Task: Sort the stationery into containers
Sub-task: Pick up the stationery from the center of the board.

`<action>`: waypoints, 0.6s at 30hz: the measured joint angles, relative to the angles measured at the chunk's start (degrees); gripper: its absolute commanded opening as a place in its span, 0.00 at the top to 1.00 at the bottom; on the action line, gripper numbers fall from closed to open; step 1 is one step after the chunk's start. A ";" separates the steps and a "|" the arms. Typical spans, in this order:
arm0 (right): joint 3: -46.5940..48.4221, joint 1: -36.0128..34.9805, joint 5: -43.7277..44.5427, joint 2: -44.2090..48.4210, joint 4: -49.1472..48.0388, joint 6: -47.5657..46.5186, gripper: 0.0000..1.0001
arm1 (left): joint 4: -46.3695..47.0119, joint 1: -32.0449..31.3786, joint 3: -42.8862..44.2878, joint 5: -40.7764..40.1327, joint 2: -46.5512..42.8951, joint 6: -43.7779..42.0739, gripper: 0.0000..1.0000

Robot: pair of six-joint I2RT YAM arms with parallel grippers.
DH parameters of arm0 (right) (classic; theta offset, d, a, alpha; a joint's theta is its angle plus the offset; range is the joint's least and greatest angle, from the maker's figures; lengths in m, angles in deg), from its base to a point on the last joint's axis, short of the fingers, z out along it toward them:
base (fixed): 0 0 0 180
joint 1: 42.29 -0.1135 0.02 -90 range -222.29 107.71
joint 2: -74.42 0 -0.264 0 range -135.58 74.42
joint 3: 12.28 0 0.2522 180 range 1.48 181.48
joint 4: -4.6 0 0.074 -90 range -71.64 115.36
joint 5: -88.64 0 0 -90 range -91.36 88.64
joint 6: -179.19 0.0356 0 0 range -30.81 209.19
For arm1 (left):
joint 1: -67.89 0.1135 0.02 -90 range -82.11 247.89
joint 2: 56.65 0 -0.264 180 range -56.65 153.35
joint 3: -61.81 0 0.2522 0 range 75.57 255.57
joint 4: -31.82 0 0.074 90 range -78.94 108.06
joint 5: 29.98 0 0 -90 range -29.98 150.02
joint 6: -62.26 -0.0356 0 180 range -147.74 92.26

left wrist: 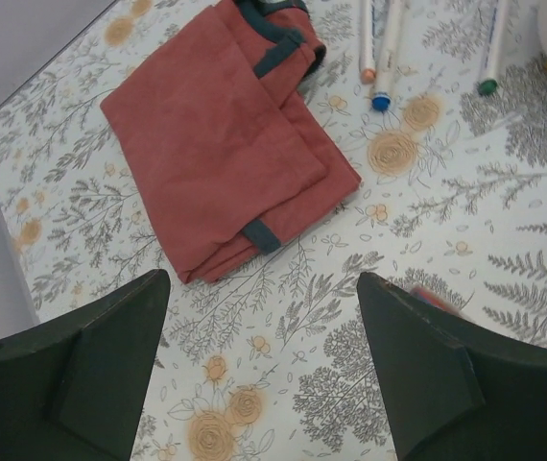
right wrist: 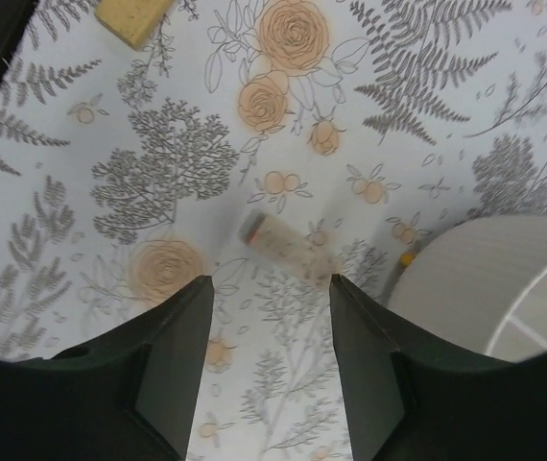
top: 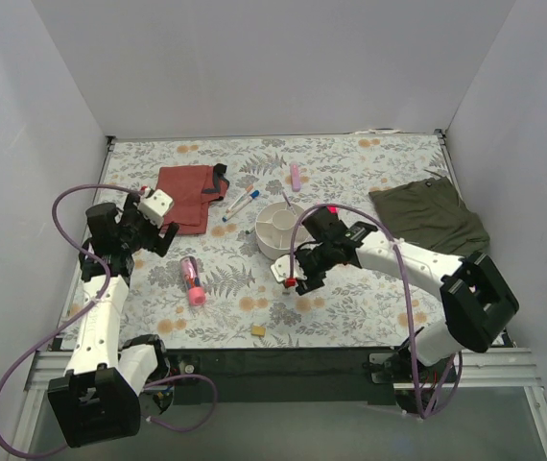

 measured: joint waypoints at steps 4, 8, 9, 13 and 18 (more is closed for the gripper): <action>7.91 0.02 0.63 -6.27 4.85 -11.32 0.44 | 4.59 0.00 -0.42 -3.61 -0.28 9.90 0.20; 14.03 0.00 1.90 -11.98 10.93 -21.42 0.47 | 6.34 0.00 -1.49 -5.22 -2.60 14.40 0.20; 15.26 0.00 2.29 -13.35 12.37 -23.71 0.48 | 6.71 0.00 -2.34 -5.53 -3.98 14.88 0.19; 18.08 0.00 3.56 -17.20 17.53 -31.61 0.47 | 6.88 0.00 -4.76 -6.21 -8.59 15.13 0.19; 20.11 -0.48 5.22 -19.54 23.26 -39.36 0.48 | 7.04 -0.02 -5.90 -7.54 -11.37 15.15 0.19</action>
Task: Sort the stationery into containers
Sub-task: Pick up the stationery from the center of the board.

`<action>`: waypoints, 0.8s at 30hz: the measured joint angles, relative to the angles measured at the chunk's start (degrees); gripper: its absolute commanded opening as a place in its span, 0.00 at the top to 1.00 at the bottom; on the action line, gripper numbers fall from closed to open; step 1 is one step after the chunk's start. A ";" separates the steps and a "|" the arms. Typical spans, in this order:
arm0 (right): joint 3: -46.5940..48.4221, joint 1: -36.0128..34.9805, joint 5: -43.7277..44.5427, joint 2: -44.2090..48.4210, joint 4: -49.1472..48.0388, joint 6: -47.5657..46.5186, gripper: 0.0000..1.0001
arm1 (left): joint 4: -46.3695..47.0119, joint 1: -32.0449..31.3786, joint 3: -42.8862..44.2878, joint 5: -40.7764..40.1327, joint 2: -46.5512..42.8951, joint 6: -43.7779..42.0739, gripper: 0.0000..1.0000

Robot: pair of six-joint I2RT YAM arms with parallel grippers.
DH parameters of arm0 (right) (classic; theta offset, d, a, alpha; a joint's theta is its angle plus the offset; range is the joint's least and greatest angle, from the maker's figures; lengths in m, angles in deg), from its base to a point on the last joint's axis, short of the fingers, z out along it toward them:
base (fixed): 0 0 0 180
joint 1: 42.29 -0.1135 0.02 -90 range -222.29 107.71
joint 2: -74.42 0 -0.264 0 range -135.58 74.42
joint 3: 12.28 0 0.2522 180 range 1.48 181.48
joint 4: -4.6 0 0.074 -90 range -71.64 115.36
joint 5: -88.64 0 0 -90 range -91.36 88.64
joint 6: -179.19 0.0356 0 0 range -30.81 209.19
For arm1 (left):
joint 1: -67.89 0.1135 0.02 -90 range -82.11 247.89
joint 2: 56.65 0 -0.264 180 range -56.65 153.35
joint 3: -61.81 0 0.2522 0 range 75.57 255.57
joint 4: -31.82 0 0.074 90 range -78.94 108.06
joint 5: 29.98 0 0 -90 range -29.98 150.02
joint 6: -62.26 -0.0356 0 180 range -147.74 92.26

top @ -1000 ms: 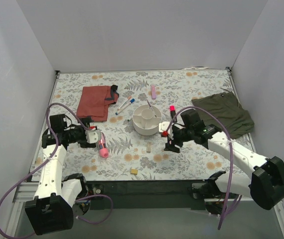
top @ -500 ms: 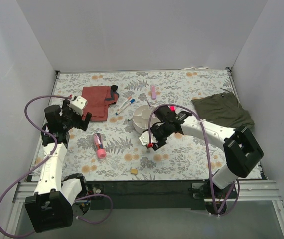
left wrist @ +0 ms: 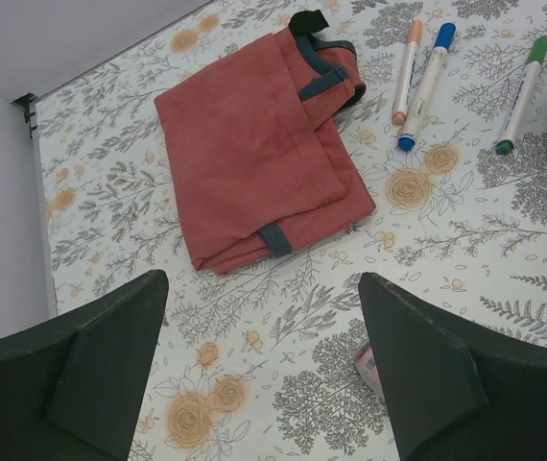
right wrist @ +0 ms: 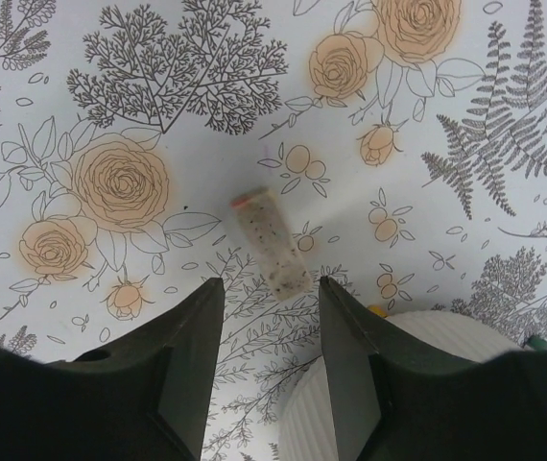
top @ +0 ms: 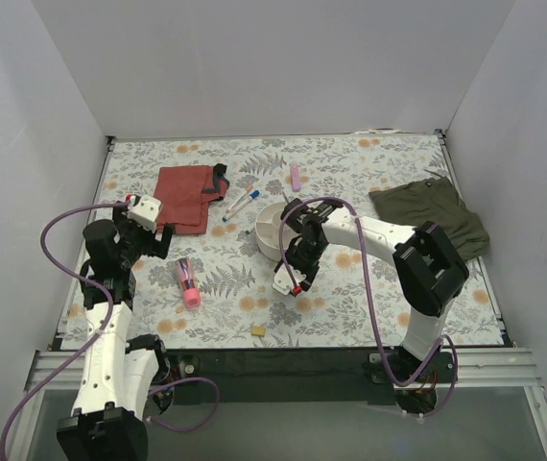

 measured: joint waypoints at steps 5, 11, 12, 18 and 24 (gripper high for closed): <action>1.97 -1.03 1.09 -2.08 2.71 -3.67 0.48 | -0.09 0.02 -0.98 -1.05 -0.22 0.70 0.19; 3.41 -3.02 3.48 -4.74 3.52 -4.94 0.50 | -0.46 0.00 -2.03 -1.44 -1.36 1.64 0.18; 3.82 -3.41 3.93 -5.11 3.58 -4.90 0.50 | -0.48 0.00 -2.23 -1.44 -1.70 1.70 0.19; 4.72 -5.77 6.86 -7.10 3.65 -4.09 0.54 | -0.50 0.02 -2.91 -1.49 -2.80 2.54 0.19; 4.72 -6.43 10.12 -7.93 3.69 -2.62 0.78 | -0.59 0.00 -3.43 -1.68 -3.52 2.95 0.19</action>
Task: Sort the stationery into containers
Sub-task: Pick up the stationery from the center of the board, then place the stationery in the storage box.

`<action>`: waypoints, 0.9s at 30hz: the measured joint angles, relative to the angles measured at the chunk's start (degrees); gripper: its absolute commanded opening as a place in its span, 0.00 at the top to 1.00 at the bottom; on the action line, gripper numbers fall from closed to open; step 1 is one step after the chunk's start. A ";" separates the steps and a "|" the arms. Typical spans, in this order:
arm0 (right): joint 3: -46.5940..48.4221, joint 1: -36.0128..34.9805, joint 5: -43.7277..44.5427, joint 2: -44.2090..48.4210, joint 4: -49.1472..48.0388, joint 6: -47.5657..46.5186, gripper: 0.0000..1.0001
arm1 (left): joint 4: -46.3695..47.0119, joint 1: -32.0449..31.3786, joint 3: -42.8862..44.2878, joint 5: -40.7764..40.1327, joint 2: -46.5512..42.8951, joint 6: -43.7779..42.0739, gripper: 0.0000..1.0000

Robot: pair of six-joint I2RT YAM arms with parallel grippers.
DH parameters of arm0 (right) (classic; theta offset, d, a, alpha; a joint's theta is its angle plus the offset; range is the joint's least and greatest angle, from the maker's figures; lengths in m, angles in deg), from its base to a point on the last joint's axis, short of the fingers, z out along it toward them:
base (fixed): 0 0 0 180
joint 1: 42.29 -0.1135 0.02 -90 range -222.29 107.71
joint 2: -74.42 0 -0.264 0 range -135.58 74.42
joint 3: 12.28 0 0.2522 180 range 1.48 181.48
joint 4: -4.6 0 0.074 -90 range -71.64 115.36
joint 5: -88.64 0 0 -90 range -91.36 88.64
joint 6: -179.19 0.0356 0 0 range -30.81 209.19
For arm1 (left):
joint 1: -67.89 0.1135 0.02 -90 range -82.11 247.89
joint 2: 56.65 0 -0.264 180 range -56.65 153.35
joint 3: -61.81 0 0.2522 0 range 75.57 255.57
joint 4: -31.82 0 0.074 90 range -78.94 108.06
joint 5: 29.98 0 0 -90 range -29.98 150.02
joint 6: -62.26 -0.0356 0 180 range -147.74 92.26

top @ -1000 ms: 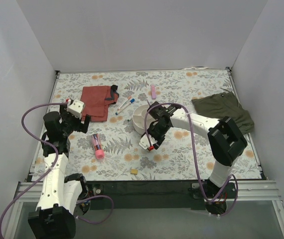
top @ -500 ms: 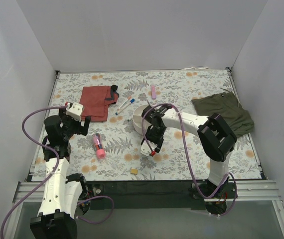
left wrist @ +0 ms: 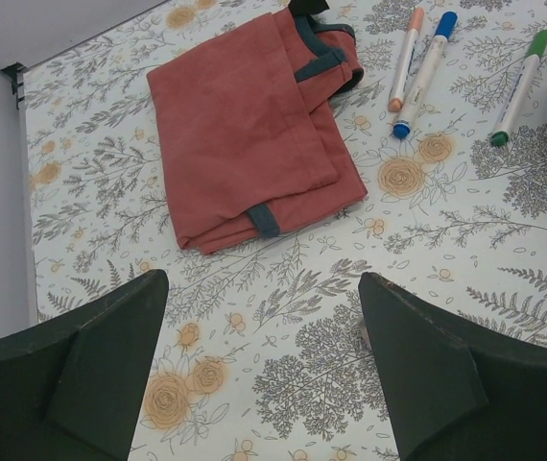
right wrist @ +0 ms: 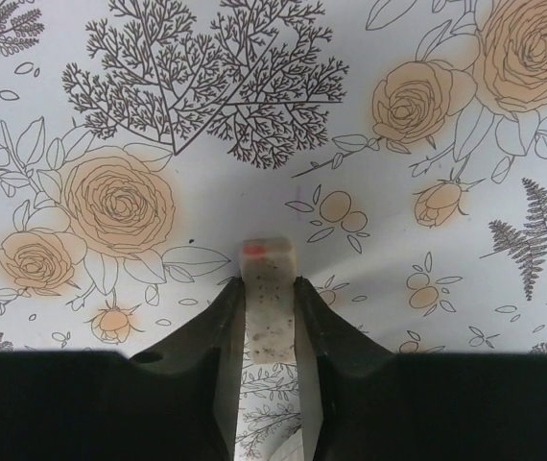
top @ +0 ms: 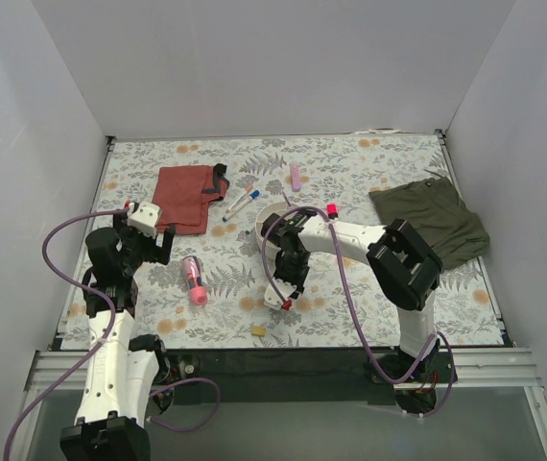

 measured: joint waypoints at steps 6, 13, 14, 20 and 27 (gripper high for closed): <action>0.66 -0.68 1.09 0.02 0.15 2.12 0.99 | 0.00 0.02 -0.35 -0.13 -0.39 -0.02 0.19; 4.15 -0.55 1.22 0.92 0.74 7.43 0.99 | -0.02 0.00 -0.28 -0.11 0.17 -0.02 0.19; 5.35 -0.42 1.09 1.36 0.61 8.39 0.99 | -0.07 0.00 -0.20 -0.11 0.50 0.02 0.19; 8.07 0.79 -0.50 6.38 0.39 15.02 0.99 | -1.73 0.00 1.64 -0.17 1.42 0.57 0.19; 9.55 1.25 -5.05 10.45 0.28 23.52 0.99 | -3.63 0.00 4.09 0.09 1.27 0.55 0.19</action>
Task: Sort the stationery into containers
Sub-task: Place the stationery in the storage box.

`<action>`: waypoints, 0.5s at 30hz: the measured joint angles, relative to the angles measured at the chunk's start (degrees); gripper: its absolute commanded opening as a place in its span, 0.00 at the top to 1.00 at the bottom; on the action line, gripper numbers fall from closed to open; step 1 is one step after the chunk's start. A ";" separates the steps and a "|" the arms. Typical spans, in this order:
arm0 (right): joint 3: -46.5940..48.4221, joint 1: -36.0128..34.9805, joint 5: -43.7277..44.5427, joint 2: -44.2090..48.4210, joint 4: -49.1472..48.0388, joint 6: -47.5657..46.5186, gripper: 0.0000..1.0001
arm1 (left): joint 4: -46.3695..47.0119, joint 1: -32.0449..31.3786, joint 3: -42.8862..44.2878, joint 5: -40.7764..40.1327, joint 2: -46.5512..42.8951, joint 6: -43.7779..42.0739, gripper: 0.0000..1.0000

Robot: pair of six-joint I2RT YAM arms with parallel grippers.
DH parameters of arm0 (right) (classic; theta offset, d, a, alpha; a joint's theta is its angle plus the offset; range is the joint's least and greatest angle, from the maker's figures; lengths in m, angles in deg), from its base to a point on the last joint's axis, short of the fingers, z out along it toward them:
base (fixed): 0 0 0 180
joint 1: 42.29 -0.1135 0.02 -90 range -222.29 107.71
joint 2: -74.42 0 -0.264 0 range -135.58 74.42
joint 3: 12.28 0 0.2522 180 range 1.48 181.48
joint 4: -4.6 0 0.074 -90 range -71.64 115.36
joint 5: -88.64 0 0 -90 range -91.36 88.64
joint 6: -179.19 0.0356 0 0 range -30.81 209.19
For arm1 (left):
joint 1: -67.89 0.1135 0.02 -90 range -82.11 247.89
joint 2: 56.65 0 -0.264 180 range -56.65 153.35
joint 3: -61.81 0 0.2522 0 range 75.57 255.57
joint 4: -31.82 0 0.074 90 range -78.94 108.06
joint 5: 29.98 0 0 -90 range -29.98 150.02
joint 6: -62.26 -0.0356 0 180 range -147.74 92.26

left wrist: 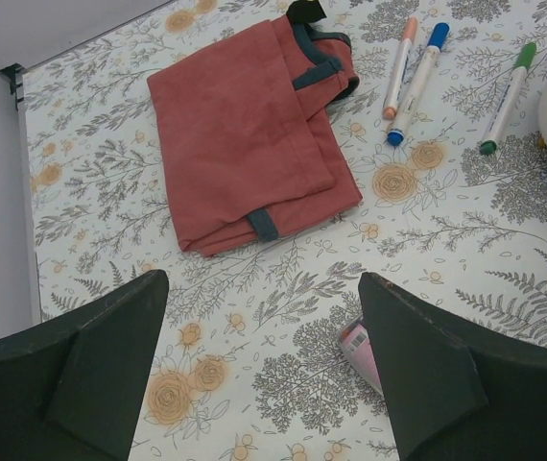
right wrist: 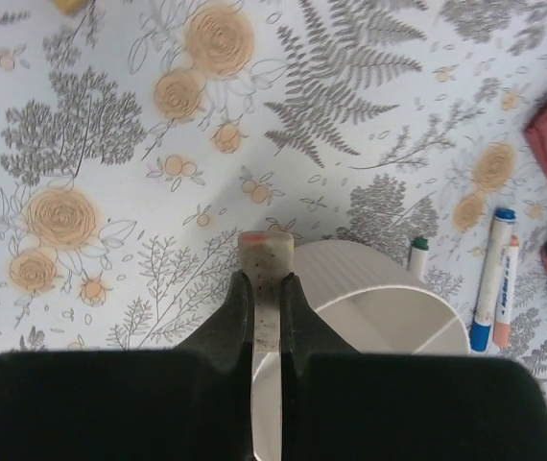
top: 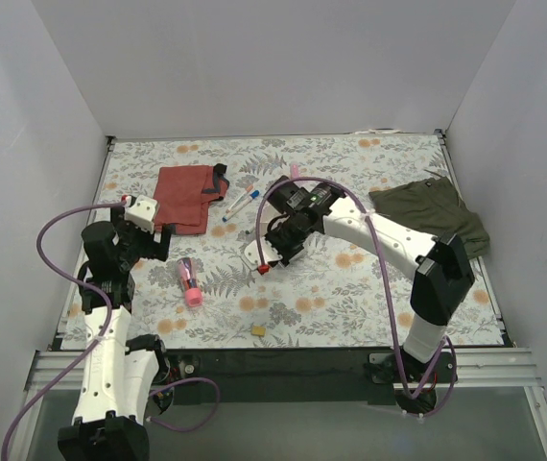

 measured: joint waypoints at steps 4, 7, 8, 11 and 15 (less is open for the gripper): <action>4.24 1.88 -4.24 0.85 -2.62 9.94 0.99 | -0.85 0.00 1.11 0.39 0.52 0.11 0.19; 7.21 6.58 -8.72 0.96 -7.65 21.16 0.99 | -0.92 0.00 2.36 0.39 2.23 0.63 0.19; 7.67 9.01 -10.54 0.96 -10.12 25.77 0.99 | -0.90 0.00 2.73 0.42 2.80 0.98 0.19; 7.08 17.05 -14.53 0.98 -17.79 38.66 0.99 | -0.90 0.00 3.19 0.44 3.91 1.88 0.19; 3.65 25.16 -17.46 1.07 -23.23 48.76 0.99 | -1.20 0.00 3.19 0.52 4.11 3.04 0.19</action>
